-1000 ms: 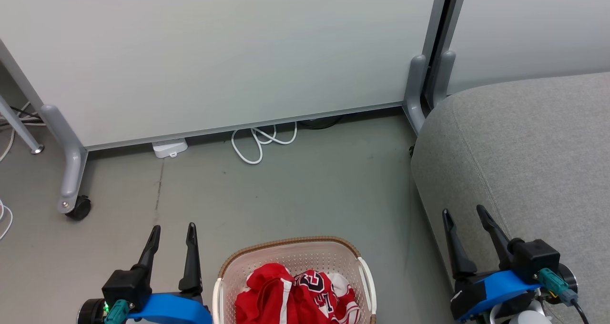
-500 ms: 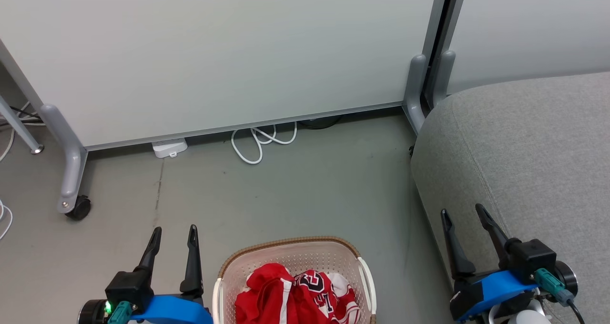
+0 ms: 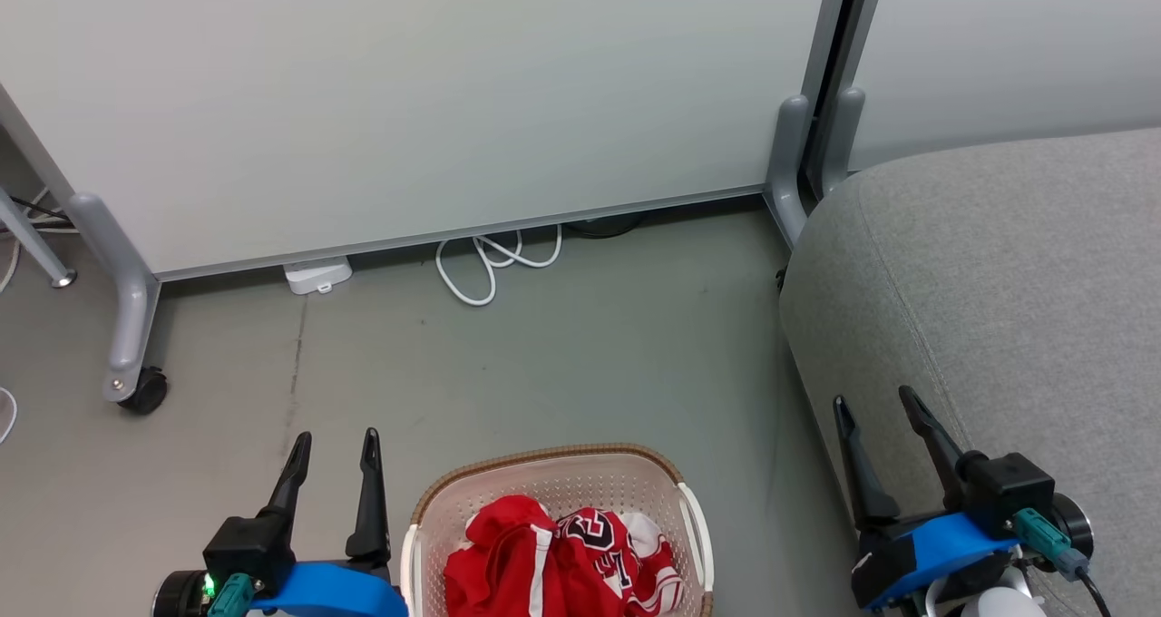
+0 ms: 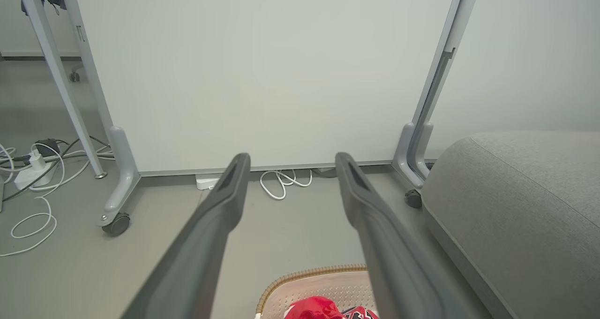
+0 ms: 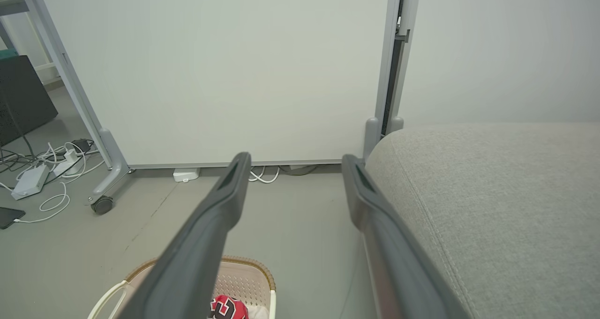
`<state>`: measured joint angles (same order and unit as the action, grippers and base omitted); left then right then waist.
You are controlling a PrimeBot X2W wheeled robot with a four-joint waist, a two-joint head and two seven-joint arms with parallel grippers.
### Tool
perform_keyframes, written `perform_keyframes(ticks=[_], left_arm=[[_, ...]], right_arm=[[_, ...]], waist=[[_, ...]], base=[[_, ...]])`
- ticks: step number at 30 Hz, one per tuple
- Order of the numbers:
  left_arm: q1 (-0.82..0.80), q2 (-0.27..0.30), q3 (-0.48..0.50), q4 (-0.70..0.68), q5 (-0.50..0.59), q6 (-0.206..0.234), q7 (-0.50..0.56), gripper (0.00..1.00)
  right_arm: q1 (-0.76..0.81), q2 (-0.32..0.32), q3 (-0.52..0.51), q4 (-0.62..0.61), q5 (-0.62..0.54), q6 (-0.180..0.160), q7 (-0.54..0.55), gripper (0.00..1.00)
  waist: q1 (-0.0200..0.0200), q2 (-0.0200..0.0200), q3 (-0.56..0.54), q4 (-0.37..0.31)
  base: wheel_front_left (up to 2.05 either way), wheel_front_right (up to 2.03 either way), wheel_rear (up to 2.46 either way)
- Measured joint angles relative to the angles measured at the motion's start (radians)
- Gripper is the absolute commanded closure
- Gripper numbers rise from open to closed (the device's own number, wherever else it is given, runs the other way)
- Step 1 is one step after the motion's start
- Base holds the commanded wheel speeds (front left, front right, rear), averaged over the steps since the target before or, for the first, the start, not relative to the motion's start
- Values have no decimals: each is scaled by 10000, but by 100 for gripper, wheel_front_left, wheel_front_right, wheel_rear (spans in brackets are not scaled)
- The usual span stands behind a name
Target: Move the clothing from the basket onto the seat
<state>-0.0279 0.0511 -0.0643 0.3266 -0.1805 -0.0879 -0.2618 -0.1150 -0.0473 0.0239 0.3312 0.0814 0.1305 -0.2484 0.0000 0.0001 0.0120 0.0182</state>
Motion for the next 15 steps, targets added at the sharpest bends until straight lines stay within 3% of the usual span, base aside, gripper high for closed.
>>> perform_keyframes(ticks=[15], left_arm=[[-480,48,127,531,311,-90,-12,0]], right_arm=[[-1179,-8,1047,-261,2,2,-58,0]], waist=[[0,-1,1309,-891]], base=[[0,0,0]])
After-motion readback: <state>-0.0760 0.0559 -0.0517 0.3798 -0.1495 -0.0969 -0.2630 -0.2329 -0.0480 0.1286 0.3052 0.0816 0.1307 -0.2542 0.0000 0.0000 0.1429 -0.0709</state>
